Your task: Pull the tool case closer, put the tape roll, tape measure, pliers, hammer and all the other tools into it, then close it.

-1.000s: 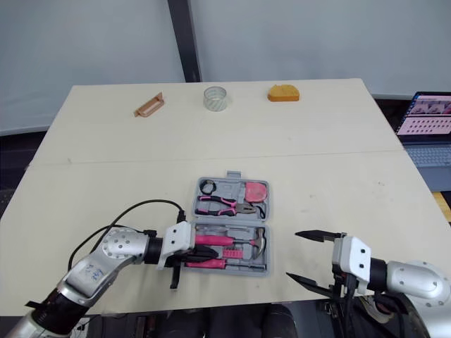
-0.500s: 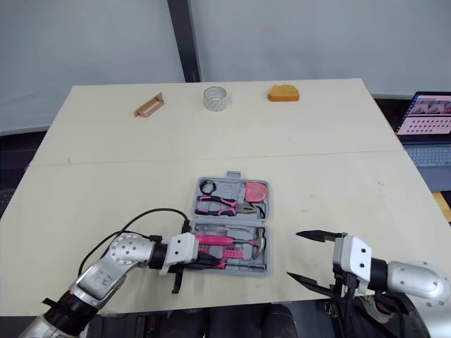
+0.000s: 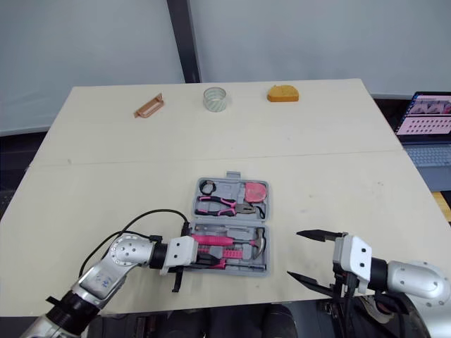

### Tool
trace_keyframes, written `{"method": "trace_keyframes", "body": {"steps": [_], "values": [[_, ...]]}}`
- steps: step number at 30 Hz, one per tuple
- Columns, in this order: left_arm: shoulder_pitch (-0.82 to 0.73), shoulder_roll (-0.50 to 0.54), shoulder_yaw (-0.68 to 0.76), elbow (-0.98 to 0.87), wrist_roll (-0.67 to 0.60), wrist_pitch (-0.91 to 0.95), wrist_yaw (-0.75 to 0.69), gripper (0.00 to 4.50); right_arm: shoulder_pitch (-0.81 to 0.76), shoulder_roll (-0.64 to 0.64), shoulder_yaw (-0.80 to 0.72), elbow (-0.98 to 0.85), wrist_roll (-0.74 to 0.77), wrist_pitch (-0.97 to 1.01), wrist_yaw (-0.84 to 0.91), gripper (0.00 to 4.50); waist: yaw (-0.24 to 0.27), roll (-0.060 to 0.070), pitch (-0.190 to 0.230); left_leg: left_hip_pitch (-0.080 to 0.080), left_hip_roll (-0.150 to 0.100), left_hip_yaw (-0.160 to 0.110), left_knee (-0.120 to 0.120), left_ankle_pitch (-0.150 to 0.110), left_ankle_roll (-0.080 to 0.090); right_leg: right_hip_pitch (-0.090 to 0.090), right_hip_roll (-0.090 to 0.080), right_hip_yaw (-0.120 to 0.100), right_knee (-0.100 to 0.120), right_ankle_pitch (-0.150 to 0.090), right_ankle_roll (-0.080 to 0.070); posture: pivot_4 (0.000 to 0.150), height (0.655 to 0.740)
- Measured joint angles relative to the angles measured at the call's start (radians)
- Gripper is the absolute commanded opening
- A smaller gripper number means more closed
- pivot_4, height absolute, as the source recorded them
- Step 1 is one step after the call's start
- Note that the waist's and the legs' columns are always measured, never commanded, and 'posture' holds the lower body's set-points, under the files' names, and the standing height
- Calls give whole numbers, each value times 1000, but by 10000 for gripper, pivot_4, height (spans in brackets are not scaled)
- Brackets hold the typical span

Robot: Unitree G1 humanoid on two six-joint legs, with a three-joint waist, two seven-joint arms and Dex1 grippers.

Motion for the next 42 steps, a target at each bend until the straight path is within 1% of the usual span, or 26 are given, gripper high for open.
{"method": "trace_keyframes", "body": {"steps": [6,15,19,21,23,26,28,32,35,39,41,42], "values": [[3,0,-16,17,23,-21,1,323,-1,0,-1,-1,5,13,0,45000,0,2,-3,1,0,0,-1,0,0,1,0,0,-1,0,0,1500,7400],[1,-10,-25,33,34,-29,2,323,-1,0,-4,-2,14,15,0,45000,1,9,-13,3,0,1,-3,0,0,3,0,0,-2,0,0,1500,7400],[14,-28,1,16,10,13,7,323,-3,0,-4,-2,14,15,0,45000,0,11,-14,3,0,1,-3,0,0,2,0,0,-2,0,0,1500,7400],[45,-26,41,-19,-42,78,9,323,-14,1,-4,-1,14,17,-5,45000,-2,9,-13,2,0,1,-3,0,0,1,0,0,-2,0,0,1500,7400],[69,-1,123,-75,-115,157,15,323,-24,2,-5,-1,13,27,-15,45000,-6,8,-11,1,0,0,-3,0,0,0,0,0,-1,0,0,1500,7400],[81,59,300,-172,-246,270,23,323,-72,2,14,-2,13,91,-45,45000,-11,7,-10,2,0,0,-3,0,0,0,0,0,-1,0,0,1500,7400],[98,81,389,-211,-298,314,34,323,-102,2,38,-3,10,142,-71,45000,-15,7,-10,1,0,0,-4,0,0,0,0,0,-2,0,0,1500,7400],[224,82,514,-245,-357,374,75,323,-152,28,98,-38,-16,253,-164,45000,-25,6,-9,1,0,0,-6,0,0,-1,0,0,-3,0,0,1500,7400],[319,82,598,-251,-367,377,91,7843,-142,43,123,-57,-28,314,-211,45000,-26,5,-9,0,0,0,-6,0,0,-1,0,0,-3,0,0,1500,7400],[468,78,692,-246,-360,337,100,27508,-114,58,133,-81,-26,372,-244,45000,-24,3,-8,0,0,0,-6,0,0,-1,0,0,-4,0,0,1500,7400],[512,74,722,-241,-356,311,100,37681,-98,61,132,-89,-26,384,-255,45000,-23,3,-8,0,0,0,-5,0,0,-1,0,0,-4,0,0,1500,7400],[527,71,738,-238,-355,300,100,41917,-87,63,132,-95,-26,387,-259,45000,-23,3,-8,0,0,0,-6,0,0,-1,0,0,-4,0,0,1500,7400]]}}
